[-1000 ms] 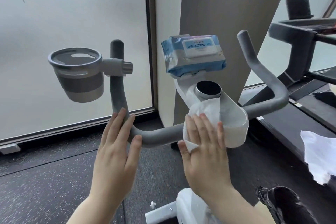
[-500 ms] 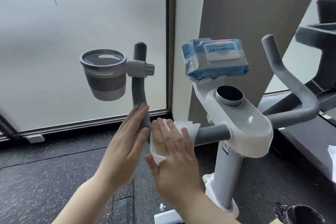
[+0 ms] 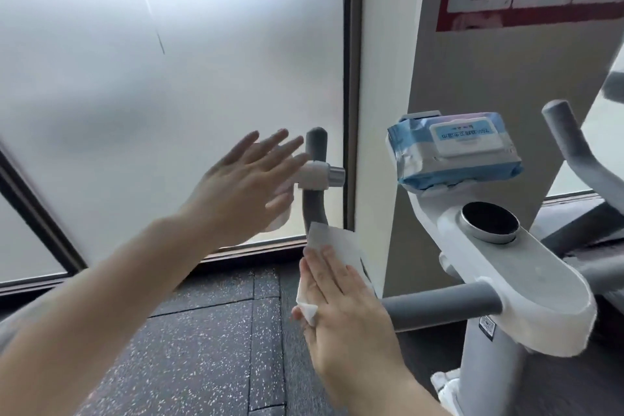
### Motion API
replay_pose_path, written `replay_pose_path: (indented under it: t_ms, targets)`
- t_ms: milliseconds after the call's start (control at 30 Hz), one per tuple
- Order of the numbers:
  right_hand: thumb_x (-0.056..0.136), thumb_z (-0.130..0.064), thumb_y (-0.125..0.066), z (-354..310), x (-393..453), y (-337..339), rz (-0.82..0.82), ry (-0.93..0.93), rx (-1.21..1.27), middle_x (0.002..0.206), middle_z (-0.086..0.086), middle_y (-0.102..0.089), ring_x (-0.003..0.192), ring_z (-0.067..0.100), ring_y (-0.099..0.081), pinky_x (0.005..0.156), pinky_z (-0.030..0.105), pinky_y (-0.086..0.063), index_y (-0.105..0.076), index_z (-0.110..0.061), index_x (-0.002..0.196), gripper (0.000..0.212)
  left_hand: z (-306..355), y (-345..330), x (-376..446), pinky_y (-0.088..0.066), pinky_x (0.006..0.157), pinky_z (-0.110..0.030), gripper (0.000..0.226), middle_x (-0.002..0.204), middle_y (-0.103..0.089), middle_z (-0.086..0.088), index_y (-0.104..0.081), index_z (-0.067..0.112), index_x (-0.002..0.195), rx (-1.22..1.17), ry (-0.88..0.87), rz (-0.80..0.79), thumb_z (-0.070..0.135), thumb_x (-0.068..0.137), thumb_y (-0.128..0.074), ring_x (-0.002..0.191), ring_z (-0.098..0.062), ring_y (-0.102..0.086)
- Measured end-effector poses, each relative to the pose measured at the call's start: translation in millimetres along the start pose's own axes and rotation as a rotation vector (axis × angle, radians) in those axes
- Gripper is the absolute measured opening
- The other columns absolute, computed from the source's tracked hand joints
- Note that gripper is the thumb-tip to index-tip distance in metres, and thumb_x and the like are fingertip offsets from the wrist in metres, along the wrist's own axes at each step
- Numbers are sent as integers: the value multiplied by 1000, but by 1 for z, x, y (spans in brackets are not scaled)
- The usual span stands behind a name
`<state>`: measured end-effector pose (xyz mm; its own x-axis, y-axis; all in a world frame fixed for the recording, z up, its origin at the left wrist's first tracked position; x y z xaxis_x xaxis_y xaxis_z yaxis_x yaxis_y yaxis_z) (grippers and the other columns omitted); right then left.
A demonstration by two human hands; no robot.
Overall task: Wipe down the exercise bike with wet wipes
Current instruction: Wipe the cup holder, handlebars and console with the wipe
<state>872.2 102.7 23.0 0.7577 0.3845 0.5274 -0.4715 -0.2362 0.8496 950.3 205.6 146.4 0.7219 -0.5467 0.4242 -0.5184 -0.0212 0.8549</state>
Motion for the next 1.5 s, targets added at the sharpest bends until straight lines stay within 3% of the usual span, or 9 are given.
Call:
replay_pose_path:
  t_ms: [167, 300, 400, 533, 700, 833, 1000, 1300, 1500]
  targets:
    - [100, -40, -22, 11, -30, 14, 116, -24, 23, 146, -1, -47, 130, 16, -48, 101, 36, -35, -52, -15, 138, 55, -32, -12, 0, -12, 119, -26, 65, 155, -29, 15, -35, 35, 148, -206, 37, -21, 62, 92, -19, 146, -3, -18]
    - [92, -41, -36, -5, 18, -8, 8, -128, -102, 148, 7, -43, 136, 25, -42, 106, 42, -37, -48, -7, 140, 60, -31, -9, 5, -34, 109, -30, 61, 143, -50, 13, -50, 30, 140, -253, -3, 52, 58, 91, -26, 135, -11, -44]
    - [92, -37, -37, -4, 48, -19, -94, -193, -119, 150, 10, -41, 138, 28, -39, 105, 46, -43, -46, -3, 139, 59, -39, -12, 10, -34, 108, -29, 69, 146, -46, 16, -46, 37, 141, -296, -13, -2, 68, 84, -22, 137, -6, -40]
    - [88, -36, -42, -7, 8, -14, -124, -208, -134, 157, 10, -28, 142, 27, -33, 107, 41, -30, -33, -5, 148, 68, -40, -18, 17, -22, 115, -29, 80, 154, -30, 22, -34, 43, 146, -309, -63, -59, 76, 76, -14, 143, 0, -26]
    - [98, -34, -29, -2, 53, -26, -200, -294, -205, 160, 20, -3, 147, 34, -14, 116, 44, -23, -3, 2, 151, 69, -33, -9, 14, -32, 110, -30, 67, 144, -49, 13, -53, 29, 138, -292, -127, 117, 61, 86, -25, 131, -9, -49]
    - [93, -30, -39, -1, 54, -24, -192, -351, -220, 158, 20, -18, 142, 34, -28, 110, 45, -35, -18, 1, 150, 69, -35, -8, 10, -33, 101, -24, 58, 135, -58, 11, -60, 26, 132, -318, -162, 188, 54, 90, -32, 123, -12, -57]
    - [86, -32, -38, -9, 20, -18, -124, -375, -268, 156, 15, -28, 139, 31, -36, 109, 45, -28, -30, -1, 148, 69, -35, -9, 9, -48, 90, -26, 52, 128, -63, 11, -64, 24, 127, -309, -185, 259, 50, 91, -38, 115, -11, -63]
    - [90, -31, -28, -16, 35, -24, -160, -434, -331, 159, 14, -18, 144, 32, -23, 115, 46, -25, -19, -2, 151, 69, -16, -10, -5, -49, 87, -36, 32, 123, -67, 9, -69, 24, 119, -267, -219, 492, 15, 89, -64, 103, -19, -68]
    - [95, -46, -40, -8, 59, -22, -138, -431, -275, 159, 17, -16, 144, 34, -23, 115, 46, -26, -17, -1, 151, 75, -11, -3, -7, -45, 86, -38, 29, 113, -71, 7, -70, 23, 118, -297, -138, 544, 15, 93, -57, 96, -21, -70]
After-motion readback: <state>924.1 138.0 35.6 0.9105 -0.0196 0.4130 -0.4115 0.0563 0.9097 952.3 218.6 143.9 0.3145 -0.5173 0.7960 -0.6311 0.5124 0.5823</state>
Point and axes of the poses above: each hand's wrist, its own x-axis towards the middle knuckle, its own y-axis out of the back of the hand, z = x × y, the point moved 8 cm from there along x, towards the middle knuckle
